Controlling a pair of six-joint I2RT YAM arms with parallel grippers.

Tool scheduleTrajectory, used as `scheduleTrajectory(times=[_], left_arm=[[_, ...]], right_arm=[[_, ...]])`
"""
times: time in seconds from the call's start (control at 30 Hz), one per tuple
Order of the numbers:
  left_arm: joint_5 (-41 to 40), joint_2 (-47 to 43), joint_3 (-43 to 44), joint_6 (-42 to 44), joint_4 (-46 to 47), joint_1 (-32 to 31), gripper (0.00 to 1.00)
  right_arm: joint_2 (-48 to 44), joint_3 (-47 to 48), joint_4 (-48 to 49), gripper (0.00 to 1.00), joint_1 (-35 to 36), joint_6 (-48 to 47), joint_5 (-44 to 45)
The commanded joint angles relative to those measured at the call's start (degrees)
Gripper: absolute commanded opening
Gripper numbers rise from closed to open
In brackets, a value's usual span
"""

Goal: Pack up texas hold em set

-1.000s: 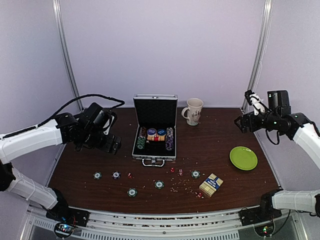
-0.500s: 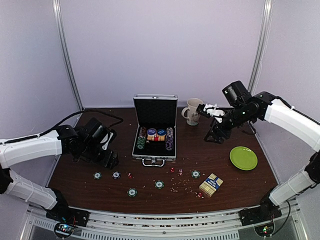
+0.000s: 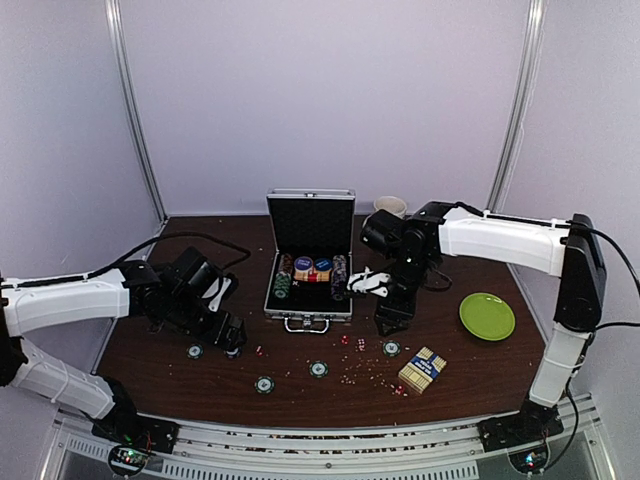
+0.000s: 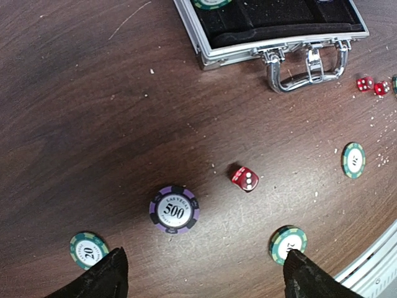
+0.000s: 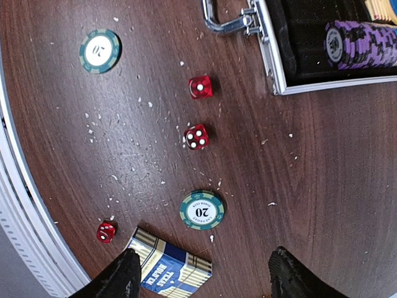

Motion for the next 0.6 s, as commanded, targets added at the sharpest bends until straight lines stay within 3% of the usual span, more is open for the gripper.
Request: scheduleTrajectory(times=[0.0,0.17,0.4,0.57], left_arm=[[2.4,0.8,-0.2,-0.3,3.4,0.0,0.89],[3.0,1.6,-0.4,-0.8,4.8,-0.2,0.88],[4.4,0.6,-1.0,-0.7,5.9,-0.7,0.75],[3.7,-1.7,-2.3,-1.0,5.5,-0.7,0.75]], right_arm=[[0.6,0.9,-2.1,0.70,0.7,1.6,3.6],[1.7,0.6,-0.4,0.64,2.5,1.0,4.0],[5.4,3.3,2.8,0.53,4.3,0.1,-1.7],[7.7,4.6,5.3,0.45,4.8,-1.7,-2.3]])
